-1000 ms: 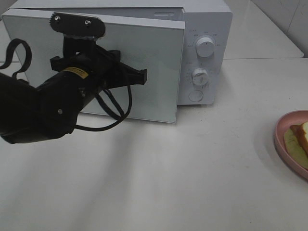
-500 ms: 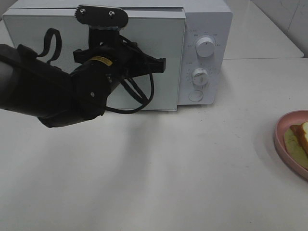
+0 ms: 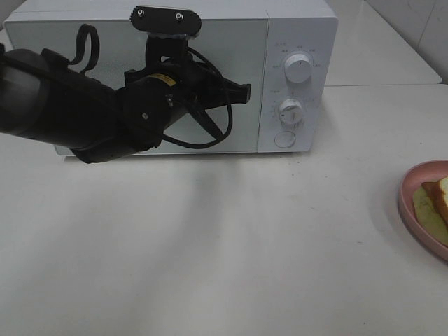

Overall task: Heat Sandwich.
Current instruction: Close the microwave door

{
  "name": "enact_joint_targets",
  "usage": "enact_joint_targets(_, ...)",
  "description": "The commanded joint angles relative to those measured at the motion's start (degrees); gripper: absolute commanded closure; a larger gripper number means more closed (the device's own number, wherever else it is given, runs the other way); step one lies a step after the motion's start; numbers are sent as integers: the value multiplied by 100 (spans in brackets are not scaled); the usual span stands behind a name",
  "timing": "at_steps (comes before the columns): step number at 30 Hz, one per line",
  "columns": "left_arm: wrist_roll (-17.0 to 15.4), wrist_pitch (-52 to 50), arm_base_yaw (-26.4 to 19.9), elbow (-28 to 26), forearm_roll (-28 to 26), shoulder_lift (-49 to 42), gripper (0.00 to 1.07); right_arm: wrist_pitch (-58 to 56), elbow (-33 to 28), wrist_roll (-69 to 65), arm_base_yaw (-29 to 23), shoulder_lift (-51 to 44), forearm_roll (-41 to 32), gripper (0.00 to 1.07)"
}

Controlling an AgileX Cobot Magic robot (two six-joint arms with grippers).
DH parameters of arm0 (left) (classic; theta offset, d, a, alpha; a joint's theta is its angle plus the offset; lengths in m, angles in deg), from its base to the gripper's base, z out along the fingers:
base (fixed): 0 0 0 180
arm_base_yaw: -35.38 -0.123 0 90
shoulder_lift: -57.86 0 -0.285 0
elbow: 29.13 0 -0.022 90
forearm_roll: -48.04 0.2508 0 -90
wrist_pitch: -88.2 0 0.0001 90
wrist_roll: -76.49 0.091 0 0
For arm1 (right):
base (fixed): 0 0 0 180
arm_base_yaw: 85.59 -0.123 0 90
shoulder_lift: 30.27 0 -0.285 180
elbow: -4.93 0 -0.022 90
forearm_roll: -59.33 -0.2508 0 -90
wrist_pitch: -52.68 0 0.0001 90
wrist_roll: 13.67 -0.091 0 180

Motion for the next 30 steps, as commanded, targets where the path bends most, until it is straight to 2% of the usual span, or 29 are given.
enact_joint_targets(1,-23,-498,-183,-183,-160,46,107,52,-6,74,40,-160,0,31)
enact_joint_targets(10,-11,-458,-143,-183,-172,40,107,52,-6,74,40,-160,0,31)
enact_joint_targets(15,52,-453,69,-166,-286,29,107,52,-6,74,40,-160,0,31)
enact_joint_targets(16,235,-458,195,-166,-390,11,107,52,-6,74,40,-160,0,31)
enact_joint_targets(17,235,-458,195,-166,-390,11,107,52,-6,74,40,-160,0,31)
enact_joint_targets(20,619,-458,372,-166,-710,-46,107,52,-6,80,40,-160,0,31)
enact_joint_targets(21,900,-470,476,-166,-1054,-97,107,52,-6,74,40,-160,0,31)
enact_joint_targets(22,900,-470,476,-166,-1054,-97,107,52,-6,74,40,-160,0,31)
enact_joint_targets(25,1255,-470,653,-69,-1604,-258,107,52,-6,74,40,-160,0,31)
enact_joint_targets(30,1266,-435,808,361,-1639,-561,107,52,-6,74,40,-160,0,31)
